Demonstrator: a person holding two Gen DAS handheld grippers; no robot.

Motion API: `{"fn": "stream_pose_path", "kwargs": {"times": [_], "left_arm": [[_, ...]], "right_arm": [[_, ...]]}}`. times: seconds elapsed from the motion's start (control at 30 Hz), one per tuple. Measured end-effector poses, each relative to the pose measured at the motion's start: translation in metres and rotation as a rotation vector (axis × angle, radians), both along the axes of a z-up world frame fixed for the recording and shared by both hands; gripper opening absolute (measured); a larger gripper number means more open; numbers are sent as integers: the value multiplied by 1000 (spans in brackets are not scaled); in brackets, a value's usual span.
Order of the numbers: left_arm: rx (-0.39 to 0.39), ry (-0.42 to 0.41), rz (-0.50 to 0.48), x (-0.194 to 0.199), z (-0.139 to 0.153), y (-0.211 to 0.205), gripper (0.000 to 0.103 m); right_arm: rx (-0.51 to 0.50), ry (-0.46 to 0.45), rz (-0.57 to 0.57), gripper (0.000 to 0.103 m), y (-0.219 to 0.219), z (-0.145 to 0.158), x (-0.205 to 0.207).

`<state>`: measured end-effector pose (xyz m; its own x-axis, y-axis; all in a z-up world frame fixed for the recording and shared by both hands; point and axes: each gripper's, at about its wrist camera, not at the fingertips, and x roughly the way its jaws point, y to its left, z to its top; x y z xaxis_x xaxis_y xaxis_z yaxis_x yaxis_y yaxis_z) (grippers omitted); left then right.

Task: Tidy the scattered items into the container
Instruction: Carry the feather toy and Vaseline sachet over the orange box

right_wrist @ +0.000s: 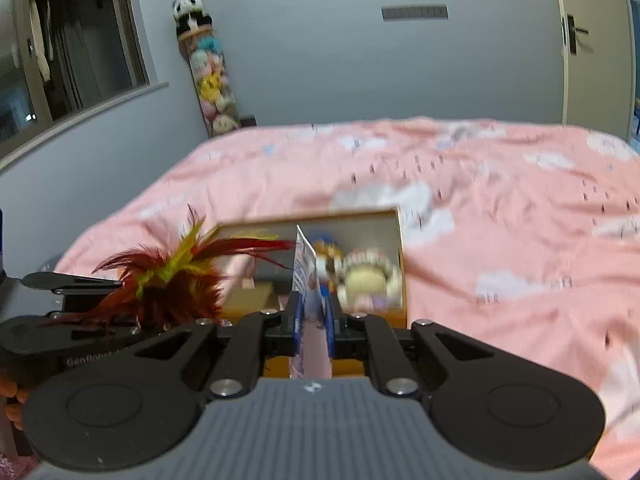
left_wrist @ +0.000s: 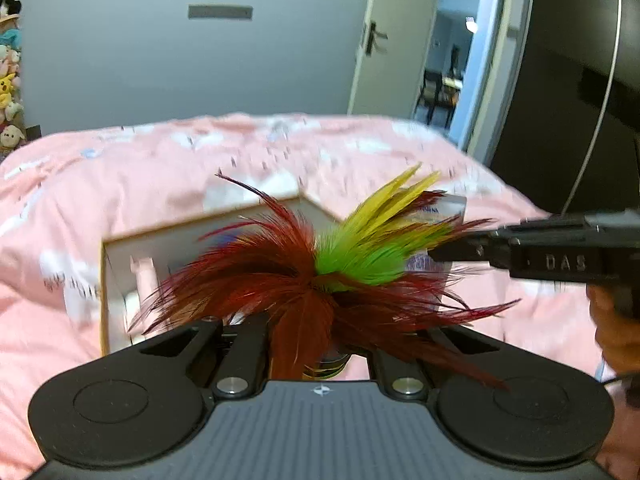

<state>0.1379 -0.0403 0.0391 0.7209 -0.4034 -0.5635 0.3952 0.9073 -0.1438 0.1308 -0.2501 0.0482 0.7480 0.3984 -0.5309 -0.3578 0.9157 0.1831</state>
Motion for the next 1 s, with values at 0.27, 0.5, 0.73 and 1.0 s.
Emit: {"fn": "stream_pose_path", "kwargs": {"times": [0.27, 0.5, 0.73, 1.0], "left_arm": [[-5, -12, 19, 55, 11, 2, 12], [-10, 189, -10, 106, -39, 8, 12], [18, 325, -22, 137, -84, 2, 12], [74, 409, -23, 150, -107, -10, 13]], "right_arm": [[17, -78, -13, 13, 13, 25, 50], [-62, -8, 6, 13, 30, -11, 96], [-80, 125, 27, 13, 31, -61, 128], [-137, 194, 49, 13, 39, -88, 143]]}}
